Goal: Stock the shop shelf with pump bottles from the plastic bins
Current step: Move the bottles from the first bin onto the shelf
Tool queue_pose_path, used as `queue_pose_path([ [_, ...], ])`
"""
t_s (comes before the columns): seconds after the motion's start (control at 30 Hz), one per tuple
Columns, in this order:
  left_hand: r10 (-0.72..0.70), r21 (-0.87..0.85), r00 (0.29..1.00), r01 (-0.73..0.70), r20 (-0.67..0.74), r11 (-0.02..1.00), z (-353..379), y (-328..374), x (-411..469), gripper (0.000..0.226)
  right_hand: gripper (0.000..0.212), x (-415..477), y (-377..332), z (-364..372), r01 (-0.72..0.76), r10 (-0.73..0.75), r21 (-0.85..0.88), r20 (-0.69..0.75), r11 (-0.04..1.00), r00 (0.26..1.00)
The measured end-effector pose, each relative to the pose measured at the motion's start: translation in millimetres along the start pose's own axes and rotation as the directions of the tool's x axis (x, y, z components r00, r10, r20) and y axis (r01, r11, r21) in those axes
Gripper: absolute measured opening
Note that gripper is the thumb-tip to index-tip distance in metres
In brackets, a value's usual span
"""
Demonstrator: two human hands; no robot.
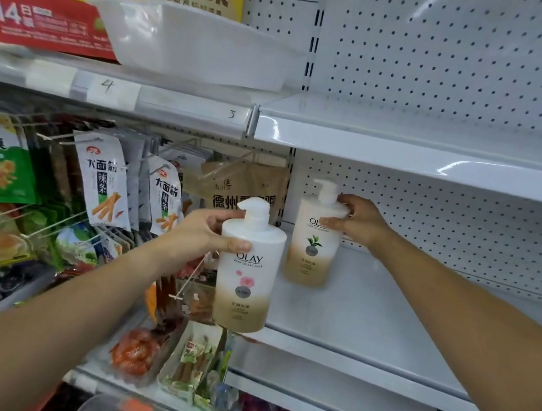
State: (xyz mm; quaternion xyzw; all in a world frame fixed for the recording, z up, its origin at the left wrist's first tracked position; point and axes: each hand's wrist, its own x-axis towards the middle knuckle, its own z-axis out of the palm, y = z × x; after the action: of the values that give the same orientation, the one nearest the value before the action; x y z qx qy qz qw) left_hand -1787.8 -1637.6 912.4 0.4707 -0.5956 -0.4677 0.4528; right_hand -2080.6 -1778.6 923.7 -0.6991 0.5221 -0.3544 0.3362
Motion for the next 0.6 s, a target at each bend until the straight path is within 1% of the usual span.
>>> queue_pose_path([
  [0.1, 0.012, 0.011, 1.000, -0.012, 0.027, 1.000, -3, 1, 18, 0.072, 0.056, 5, 0, -2, -0.001, 0.001, -0.001, -0.002, 1.000, 1.000],
  [0.17, 0.020, 0.007, 0.999, -0.021, 0.039, 1.000, -2, 2, 29, 0.076, 0.059, 10, 4, -3, -0.002, 0.001, -0.010, -0.008, 1.000, 1.000],
  [0.23, 0.025, -0.012, 0.998, -0.025, 0.051, 1.000, 1, 1, 38, 0.074, 0.061, 17, 9, -4, -0.008, 0.008, -0.020, -0.020, 1.000, 1.000],
  [0.33, 0.010, -0.032, 0.998, -0.008, 0.061, 0.999, 3, -3, 49, 0.063, 0.064, 30, 18, -3, -0.019, 0.018, -0.039, -0.023, 0.999, 1.000],
  [0.47, 0.002, -0.037, 0.996, 0.001, 0.086, 0.999, 2, -13, 59, 0.079, 0.062, 43, 27, 3, -0.019, 0.019, -0.066, -0.007, 0.998, 1.000],
  [0.6, -0.003, -0.053, 0.996, 0.008, 0.094, 0.999, 3, -22, 66, 0.068, 0.064, 58, 32, 9, -0.024, 0.024, -0.054, -0.016, 0.998, 1.000],
])
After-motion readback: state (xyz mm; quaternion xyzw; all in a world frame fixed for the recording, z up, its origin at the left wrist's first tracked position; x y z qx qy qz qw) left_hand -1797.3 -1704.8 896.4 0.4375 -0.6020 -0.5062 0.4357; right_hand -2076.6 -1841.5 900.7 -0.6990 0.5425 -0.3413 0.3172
